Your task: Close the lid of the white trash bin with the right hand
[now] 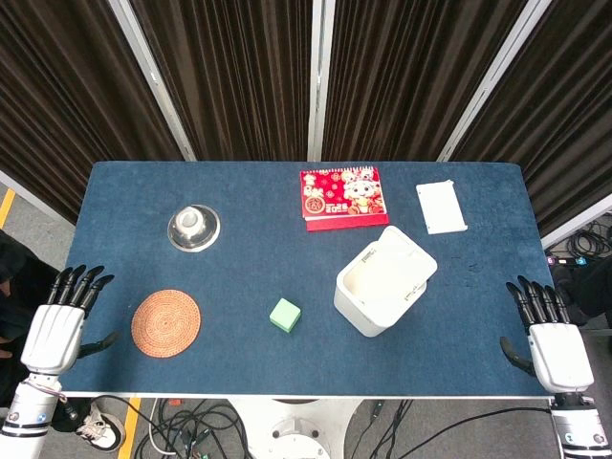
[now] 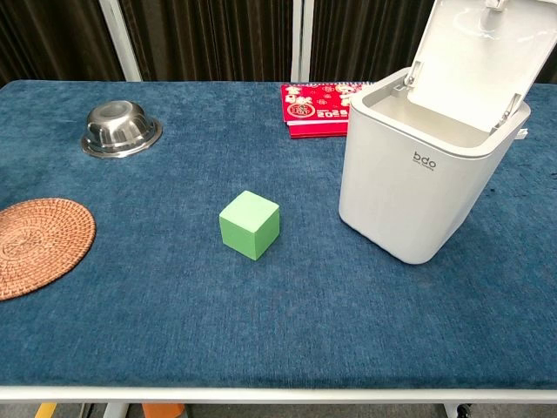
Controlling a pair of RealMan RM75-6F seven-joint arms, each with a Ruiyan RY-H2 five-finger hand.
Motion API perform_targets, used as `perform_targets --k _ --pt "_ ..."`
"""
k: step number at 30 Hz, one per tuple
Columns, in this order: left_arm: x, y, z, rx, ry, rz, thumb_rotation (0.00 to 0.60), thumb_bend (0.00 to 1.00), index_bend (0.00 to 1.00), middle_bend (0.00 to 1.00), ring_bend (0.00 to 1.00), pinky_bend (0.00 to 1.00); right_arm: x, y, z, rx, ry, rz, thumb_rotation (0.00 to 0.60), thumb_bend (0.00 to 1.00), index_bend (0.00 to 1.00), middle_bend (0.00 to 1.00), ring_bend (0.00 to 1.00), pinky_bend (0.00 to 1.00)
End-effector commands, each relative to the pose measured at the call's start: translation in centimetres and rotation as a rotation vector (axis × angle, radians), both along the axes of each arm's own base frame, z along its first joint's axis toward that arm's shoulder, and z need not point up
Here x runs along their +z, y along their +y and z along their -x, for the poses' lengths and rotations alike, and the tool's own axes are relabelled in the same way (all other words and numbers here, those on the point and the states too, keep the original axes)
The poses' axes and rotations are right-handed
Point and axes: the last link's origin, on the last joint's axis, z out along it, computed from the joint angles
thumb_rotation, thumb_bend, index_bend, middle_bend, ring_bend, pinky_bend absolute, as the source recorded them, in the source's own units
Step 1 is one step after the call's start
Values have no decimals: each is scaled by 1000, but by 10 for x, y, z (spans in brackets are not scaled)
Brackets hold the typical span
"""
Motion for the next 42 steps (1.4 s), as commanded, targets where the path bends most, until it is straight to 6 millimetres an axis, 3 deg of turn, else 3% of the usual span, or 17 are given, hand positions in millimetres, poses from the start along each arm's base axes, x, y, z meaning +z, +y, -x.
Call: perform_targets --k 1,12,14,18,19,24,37,42 --pt "-1 0 2 12 4 5 600 0 181 110 43 83 -1 -1 -1 7 -2 -3 600 252 0 0 0 0" --pt "-2 0 2 11 1 -4 600 0 181 110 43 83 0 0 2 -5 -4 -17 600 295 0 0 0 0" --pt "-2 -1 4 10 0 -6 600 0 181 110 43 83 0 1 3 -6 6 -21 600 396 0 0 0 0" --pt "2 -5 7 14 -1 -14 600 0 181 111 43 83 -1 0 3 -13 6 -40 600 961 0 0 0 0" --pt "4 -6 8 16 -3 -20 600 0 181 111 43 83 -1 -1 3 -14 5 -43 600 993 0 0 0 0" --pt "6 -6 10 22 -12 -26 600 0 181 111 43 83 -5 -9 0 -9 -10 -58 600 1000 0 0 0 0" --pt "3 -6 14 27 -14 -21 600 0 181 110 43 83 -24 -49 -39 209 -242 -126 600 1000 0 0 0 0" --pt "2 -5 14 25 -7 -14 600 0 181 111 43 82 -33 -63 -44 214 -322 -150 600 1000 0 0 0 0"
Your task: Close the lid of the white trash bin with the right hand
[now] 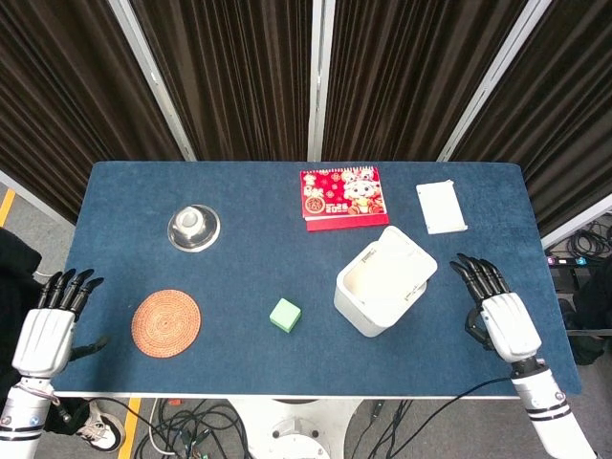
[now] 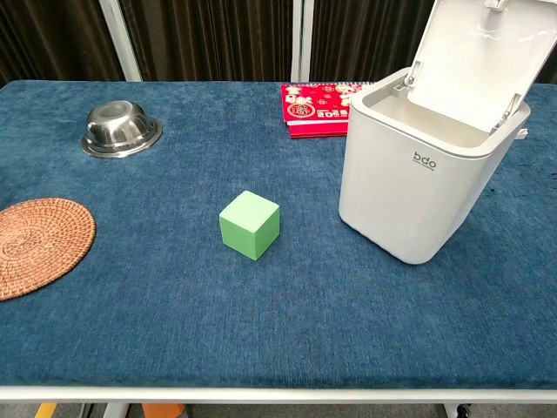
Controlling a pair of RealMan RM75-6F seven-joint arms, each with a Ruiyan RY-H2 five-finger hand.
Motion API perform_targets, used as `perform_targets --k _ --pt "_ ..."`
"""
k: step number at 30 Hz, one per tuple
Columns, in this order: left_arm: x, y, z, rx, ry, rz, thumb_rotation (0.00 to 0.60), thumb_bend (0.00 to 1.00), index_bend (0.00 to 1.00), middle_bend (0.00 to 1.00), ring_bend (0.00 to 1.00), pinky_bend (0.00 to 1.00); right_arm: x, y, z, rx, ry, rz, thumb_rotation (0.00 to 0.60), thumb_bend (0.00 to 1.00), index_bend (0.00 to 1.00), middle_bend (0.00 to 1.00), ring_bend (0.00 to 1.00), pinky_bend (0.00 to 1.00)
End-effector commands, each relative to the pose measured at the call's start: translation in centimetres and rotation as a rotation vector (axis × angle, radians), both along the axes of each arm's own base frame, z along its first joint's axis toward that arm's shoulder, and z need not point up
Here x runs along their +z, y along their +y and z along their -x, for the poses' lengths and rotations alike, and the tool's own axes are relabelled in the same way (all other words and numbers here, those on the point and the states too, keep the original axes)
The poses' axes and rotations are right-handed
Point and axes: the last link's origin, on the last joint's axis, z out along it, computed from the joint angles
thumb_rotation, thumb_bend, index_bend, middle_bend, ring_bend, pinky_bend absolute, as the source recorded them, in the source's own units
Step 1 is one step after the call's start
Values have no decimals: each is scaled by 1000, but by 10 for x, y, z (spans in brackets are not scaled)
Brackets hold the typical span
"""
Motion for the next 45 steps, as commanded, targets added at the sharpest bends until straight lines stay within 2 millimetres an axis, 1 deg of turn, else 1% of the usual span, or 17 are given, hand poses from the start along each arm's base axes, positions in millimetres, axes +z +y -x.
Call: perform_targets --k 1,6,9,11,21,27,33,40,45 --pt "-1 0 -1 -2 7 2 600 0 181 111 43 82 -8 -10 -4 8 -40 -33 600 1000 0 0 0 0" --pt "-1 1 -1 6 13 6 600 0 181 110 43 82 -19 -18 -10 30 -38 -78 600 1000 0 0 0 0" --pt "-2 0 -2 6 19 8 600 0 182 111 43 82 -27 -19 -18 56 -33 -105 600 1000 0 0 0 0" --pt "-2 -1 -2 12 28 11 600 0 181 111 43 81 -30 -18 -23 77 -30 -112 600 1000 0 0 0 0" --pt "-4 0 -4 24 41 24 600 0 181 111 43 82 -38 -3 -30 135 33 -144 600 1000 0 0 0 0" --pt "-6 -1 -4 26 42 33 600 0 181 111 43 82 -44 -3 -37 177 115 -155 600 1000 0 0 0 0" --pt "-6 -2 -2 35 39 37 600 0 179 110 43 82 -48 4 -44 227 198 -143 600 1000 0 1 0 0" --pt "-8 -3 0 37 34 43 600 0 176 110 43 82 -52 13 -51 275 306 -150 600 1000 0 23 0 0" --pt "-8 -3 1 37 31 43 600 0 175 111 43 82 -52 17 -51 275 362 -144 600 1000 0 34 0 0"
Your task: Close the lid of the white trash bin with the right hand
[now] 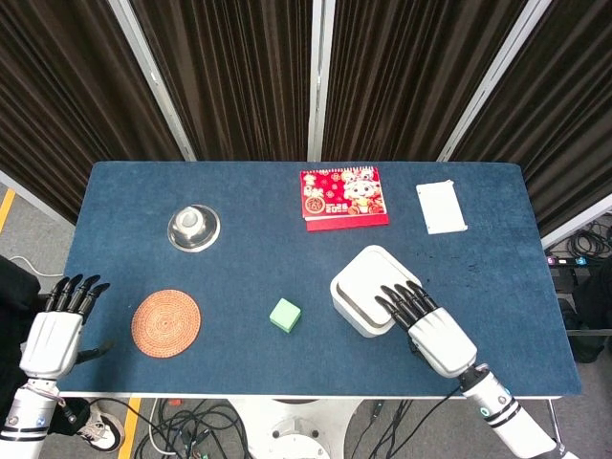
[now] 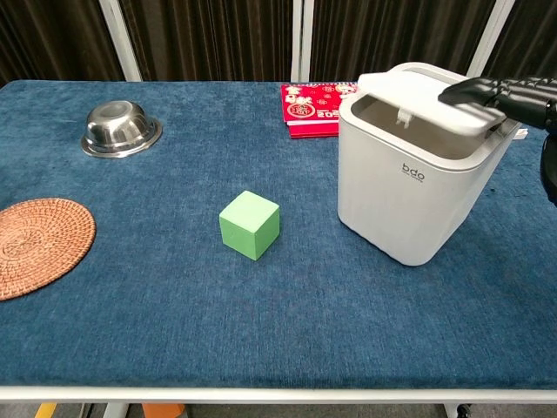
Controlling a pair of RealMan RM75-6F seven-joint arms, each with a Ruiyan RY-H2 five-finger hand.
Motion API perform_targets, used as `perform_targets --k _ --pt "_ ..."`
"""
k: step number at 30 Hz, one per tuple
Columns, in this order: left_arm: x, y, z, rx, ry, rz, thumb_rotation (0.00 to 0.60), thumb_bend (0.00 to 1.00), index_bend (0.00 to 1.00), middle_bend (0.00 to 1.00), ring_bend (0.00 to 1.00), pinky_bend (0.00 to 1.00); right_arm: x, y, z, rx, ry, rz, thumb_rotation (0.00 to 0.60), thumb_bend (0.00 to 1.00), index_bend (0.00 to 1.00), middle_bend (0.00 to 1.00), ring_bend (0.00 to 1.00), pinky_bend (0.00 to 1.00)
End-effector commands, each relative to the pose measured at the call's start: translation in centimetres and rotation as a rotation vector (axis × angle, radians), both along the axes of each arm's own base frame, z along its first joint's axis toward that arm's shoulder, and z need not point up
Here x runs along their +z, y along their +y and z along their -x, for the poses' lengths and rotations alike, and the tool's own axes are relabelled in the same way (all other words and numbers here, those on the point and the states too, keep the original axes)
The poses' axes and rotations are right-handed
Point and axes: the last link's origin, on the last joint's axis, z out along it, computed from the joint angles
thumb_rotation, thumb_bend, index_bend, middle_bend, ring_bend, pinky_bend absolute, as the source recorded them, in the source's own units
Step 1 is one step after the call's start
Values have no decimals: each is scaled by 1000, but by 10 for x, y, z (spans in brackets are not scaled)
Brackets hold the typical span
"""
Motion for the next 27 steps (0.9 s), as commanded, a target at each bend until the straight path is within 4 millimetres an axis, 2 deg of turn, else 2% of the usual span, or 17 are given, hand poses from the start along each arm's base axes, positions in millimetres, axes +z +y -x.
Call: perform_targets --k 1,15,27 --pt "1 0 1 1 -3 -4 600 0 175 111 43 82 0 3 0 -3 33 1 600 1000 0 37 0 0" --pt "-1 -1 2 1 -17 1 600 0 175 111 43 82 1 2 1 -10 102 -2 600 1000 0 134 0 0" --pt "-1 -1 5 5 -25 -1 600 0 175 110 43 82 -15 5 10 -62 143 -68 600 1000 0 219 0 0"
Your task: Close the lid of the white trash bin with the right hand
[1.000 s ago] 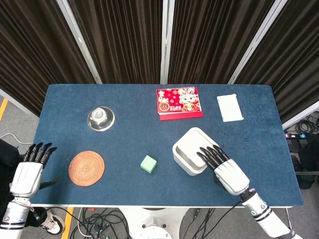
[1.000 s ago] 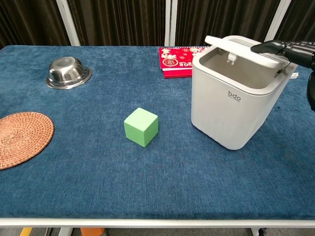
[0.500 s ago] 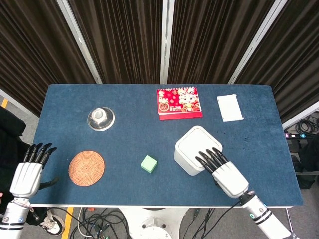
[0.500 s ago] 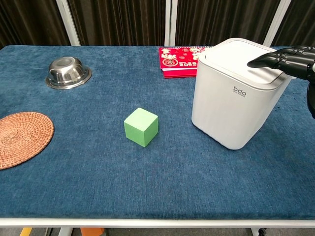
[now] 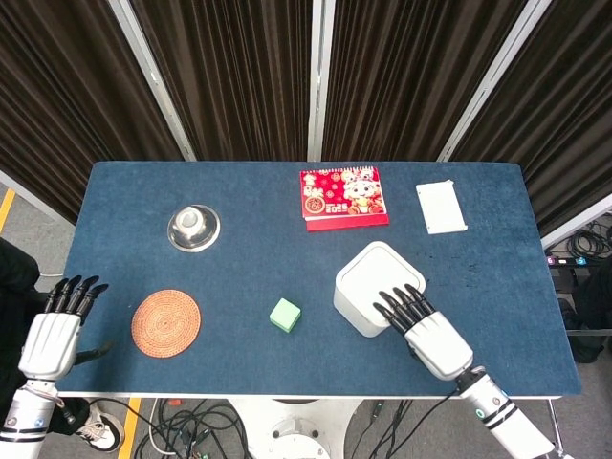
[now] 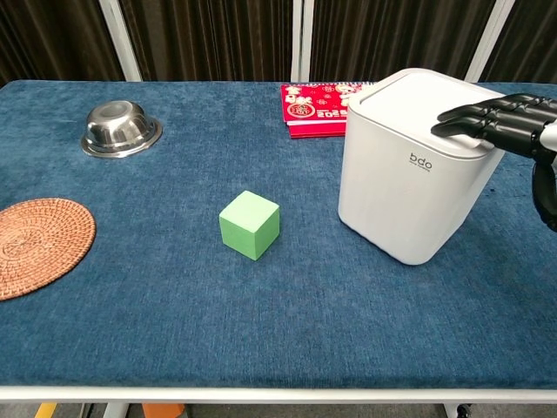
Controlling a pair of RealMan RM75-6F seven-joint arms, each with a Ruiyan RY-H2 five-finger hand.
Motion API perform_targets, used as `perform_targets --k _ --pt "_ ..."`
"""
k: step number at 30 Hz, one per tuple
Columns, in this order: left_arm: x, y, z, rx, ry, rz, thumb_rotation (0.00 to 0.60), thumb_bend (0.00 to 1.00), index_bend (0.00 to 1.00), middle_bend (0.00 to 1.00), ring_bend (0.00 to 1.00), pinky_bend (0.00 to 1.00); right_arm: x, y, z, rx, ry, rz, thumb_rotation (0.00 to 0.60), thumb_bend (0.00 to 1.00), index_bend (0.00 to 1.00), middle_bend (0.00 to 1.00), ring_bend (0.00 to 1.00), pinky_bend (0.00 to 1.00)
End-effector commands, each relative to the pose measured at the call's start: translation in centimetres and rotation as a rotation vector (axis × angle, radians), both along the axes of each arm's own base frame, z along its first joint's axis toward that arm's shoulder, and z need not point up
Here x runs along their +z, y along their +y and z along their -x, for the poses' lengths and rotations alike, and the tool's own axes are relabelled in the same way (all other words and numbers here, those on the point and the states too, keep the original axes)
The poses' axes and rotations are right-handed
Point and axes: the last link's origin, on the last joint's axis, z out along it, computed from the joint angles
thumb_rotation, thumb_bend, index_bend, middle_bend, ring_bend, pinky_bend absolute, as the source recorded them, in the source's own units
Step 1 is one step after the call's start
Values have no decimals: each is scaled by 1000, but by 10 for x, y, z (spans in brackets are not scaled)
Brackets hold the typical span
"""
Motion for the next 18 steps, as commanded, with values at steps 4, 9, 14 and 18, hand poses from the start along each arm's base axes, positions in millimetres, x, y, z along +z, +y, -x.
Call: perform_targets --k 4,9,14,18 --pt "1 1 0 1 -2 -2 600 0 175 110 43 82 3 -1 -3 13 -14 26 600 1000 0 208 0 0" --pt "1 0 0 -2 -4 -4 600 0 176 111 43 82 36 -4 -16 86 -135 184 600 1000 0 137 0 0" --pt "1 1 -1 -6 -5 -7 600 0 176 111 43 82 76 2 5 31 -198 341 600 1000 0 97 0 0" --pt "1 1 -2 -8 -7 -12 600 0 176 110 43 82 94 15 47 -114 -184 399 600 1000 0 71 0 0"
